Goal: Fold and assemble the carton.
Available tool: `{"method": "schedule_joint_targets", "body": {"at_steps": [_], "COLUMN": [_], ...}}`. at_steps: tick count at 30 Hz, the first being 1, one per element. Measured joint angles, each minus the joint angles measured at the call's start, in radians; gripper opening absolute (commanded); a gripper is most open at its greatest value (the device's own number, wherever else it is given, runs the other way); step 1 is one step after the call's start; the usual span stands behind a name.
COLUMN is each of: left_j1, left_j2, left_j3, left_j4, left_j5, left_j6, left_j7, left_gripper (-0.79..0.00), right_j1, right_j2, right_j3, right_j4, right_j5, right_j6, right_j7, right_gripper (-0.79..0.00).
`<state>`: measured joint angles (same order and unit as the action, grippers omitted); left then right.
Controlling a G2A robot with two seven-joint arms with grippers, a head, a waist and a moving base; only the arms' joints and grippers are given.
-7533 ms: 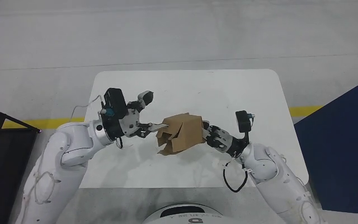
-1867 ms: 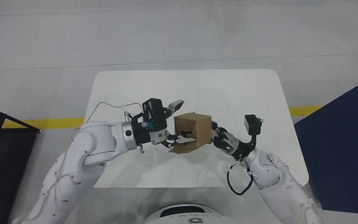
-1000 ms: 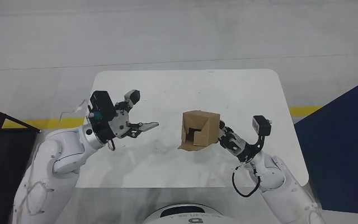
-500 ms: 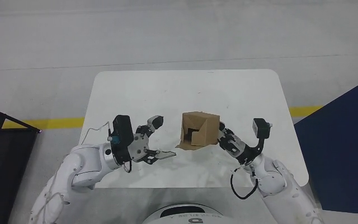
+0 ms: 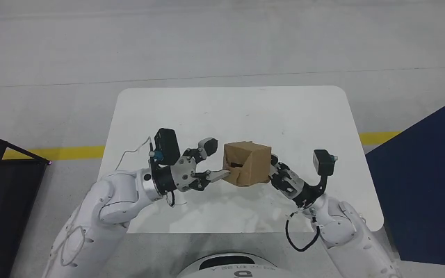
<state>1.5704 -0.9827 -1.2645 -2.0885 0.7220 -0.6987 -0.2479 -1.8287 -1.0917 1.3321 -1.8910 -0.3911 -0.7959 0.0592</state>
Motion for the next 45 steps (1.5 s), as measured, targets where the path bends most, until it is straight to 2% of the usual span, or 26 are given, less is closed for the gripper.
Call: {"method": "schedule_joint_targets", "body": {"at_steps": [6,14,19,23,27,30,32,37,39,41,43,45], "left_j1": [-0.006,0.000,0.014,0.018,0.013,0.014,0.039,0.138,0.171,0.204,0.208,0.206], "left_j2": [0.000,0.004,0.007,0.008,0.008,0.009,0.011,0.013,0.011,0.005,0.005,0.005], "left_j3": [0.004,-0.001,-0.010,-0.009,-0.006,-0.043,-0.095,-0.226,-0.267,-0.286,-0.286,-0.285], "left_j4": [-0.001,-0.001,-0.005,-0.006,-0.007,0.004,0.022,0.080,0.084,0.089,0.090,0.089], "left_j5": [0.006,0.030,0.039,0.048,0.047,0.065,0.136,0.283,0.381,0.469,0.481,0.475], "left_j6": [-0.001,-0.049,-0.075,-0.065,-0.049,-0.052,-0.046,-0.034,0.019,0.155,0.250,0.246], "left_j7": [-0.019,-0.031,-0.035,-0.046,-0.051,-0.001,0.071,0.312,0.403,0.492,0.507,0.497], "left_gripper": [-0.102,-0.022,-0.018,-0.046,-0.022,0.000,0.000,-0.025,0.000,0.000,0.000,0.000], "right_j1": [0.001,0.012,0.014,0.015,0.016,0.015,0.011,-0.017,-0.030,-0.040,-0.040,-0.040], "right_j2": [-0.001,-0.002,-0.003,-0.004,-0.005,-0.006,-0.006,-0.005,-0.005,-0.004,-0.004,-0.004], "right_j3": [0.000,-0.003,-0.003,-0.005,-0.006,-0.002,0.008,0.044,0.054,0.063,0.064,0.064], "right_j4": [-0.001,0.005,0.007,0.007,0.006,0.006,0.005,-0.007,-0.020,-0.034,-0.035,-0.034], "right_j5": [-0.002,0.000,0.001,0.001,-0.001,-0.004,-0.002,0.049,0.073,0.091,0.092,0.091], "right_j6": [0.001,0.009,0.017,0.020,0.021,0.021,0.023,0.102,0.138,0.175,0.177,0.175], "right_j7": [0.002,0.006,0.004,0.002,-0.003,-0.012,-0.019,-0.031,-0.029,-0.022,-0.021,-0.021], "right_gripper": [-0.785,-0.785,-0.785,-0.785,-0.785,-0.785,-0.785,-0.785,-0.785,-0.785,-0.785,-0.785]}}
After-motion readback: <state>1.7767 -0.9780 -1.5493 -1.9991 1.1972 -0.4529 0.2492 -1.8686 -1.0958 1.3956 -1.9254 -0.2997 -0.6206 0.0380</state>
